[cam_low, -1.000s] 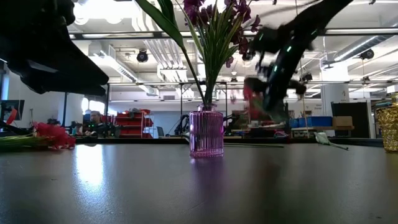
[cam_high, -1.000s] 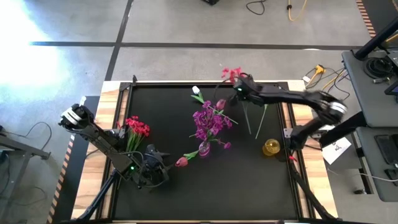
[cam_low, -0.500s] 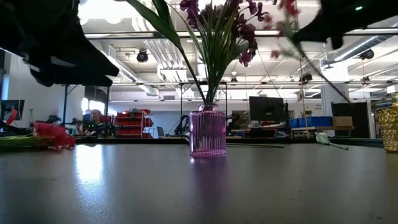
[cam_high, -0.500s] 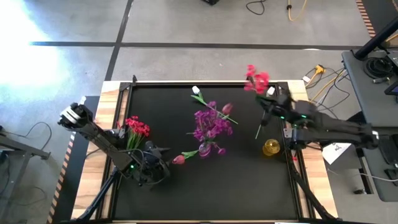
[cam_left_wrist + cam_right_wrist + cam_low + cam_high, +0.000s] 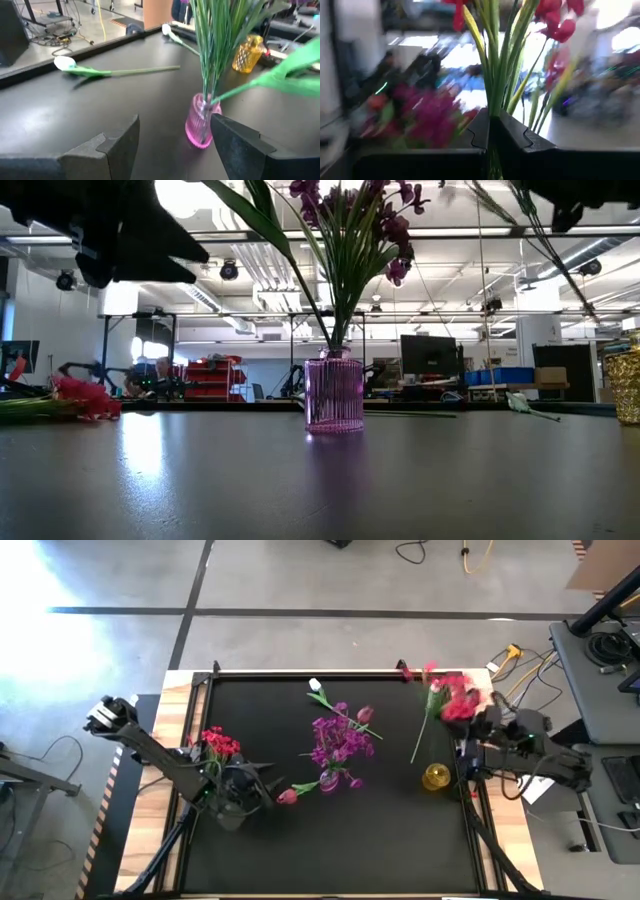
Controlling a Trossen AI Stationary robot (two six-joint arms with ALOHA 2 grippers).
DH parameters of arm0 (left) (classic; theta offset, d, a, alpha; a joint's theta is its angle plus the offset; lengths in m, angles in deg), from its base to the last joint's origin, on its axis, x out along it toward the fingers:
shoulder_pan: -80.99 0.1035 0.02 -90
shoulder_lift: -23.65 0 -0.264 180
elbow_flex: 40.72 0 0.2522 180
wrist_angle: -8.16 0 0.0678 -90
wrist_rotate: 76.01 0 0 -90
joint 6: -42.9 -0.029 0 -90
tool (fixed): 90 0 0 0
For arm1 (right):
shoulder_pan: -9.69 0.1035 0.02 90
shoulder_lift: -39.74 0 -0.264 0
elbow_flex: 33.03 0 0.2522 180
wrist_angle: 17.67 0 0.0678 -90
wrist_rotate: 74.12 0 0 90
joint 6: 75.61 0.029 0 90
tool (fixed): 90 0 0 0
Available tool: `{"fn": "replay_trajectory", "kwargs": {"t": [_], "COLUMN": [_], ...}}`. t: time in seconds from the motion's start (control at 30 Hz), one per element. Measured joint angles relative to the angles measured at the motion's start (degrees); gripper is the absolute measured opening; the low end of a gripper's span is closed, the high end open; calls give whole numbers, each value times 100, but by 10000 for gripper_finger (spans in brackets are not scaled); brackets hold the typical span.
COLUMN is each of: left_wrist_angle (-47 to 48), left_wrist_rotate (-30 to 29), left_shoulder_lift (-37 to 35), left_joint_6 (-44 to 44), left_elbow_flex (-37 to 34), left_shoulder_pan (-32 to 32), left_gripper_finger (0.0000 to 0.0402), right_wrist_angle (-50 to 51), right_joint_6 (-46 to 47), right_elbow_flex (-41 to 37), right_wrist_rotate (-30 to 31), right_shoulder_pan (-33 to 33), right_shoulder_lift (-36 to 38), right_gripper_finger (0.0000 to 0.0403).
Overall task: Sort flowers into vase by color
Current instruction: Put the top right red flowers into the yellow vase
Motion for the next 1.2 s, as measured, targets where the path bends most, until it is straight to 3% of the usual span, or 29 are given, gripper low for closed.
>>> {"fn": "replay_trajectory", "kwargs": {"t": [0.1, 0.3, 0.47, 0.87, 1.07, 1.2], "left_wrist_angle": [23, -6, -17, -50, 88, 676], "left_wrist_rotate": [-28, -35, -37, 16, 18, 19], "left_shoulder_lift": [-167, -338, -343, -369, -430, -472], "left_joint_6": [-172, -489, -647, -932, -1412, -1448], "left_elbow_flex": [0, 0, 0, 52, 286, 514], "left_shoulder_pan": [45, 229, 436, 608, 615, 615], "left_gripper_finger": [229, 229, 229, 229, 229, 229], "right_wrist_angle": [241, 1022, 987, 759, 1278, 1747], "right_joint_6": [26, 43, 358, 446, 752, 1177], "right_elbow_flex": [26, 567, 573, -85, -12, 246], "right_wrist_rotate": [-491, -555, -842, -866, -863, -848], "right_shoulder_pan": [0, 0, 0, 0, 0, 0], "right_shoulder_lift": [-87, 116, 361, 324, 308, 167], "right_gripper_finger": [13, 13, 13, 13, 13, 16]}}
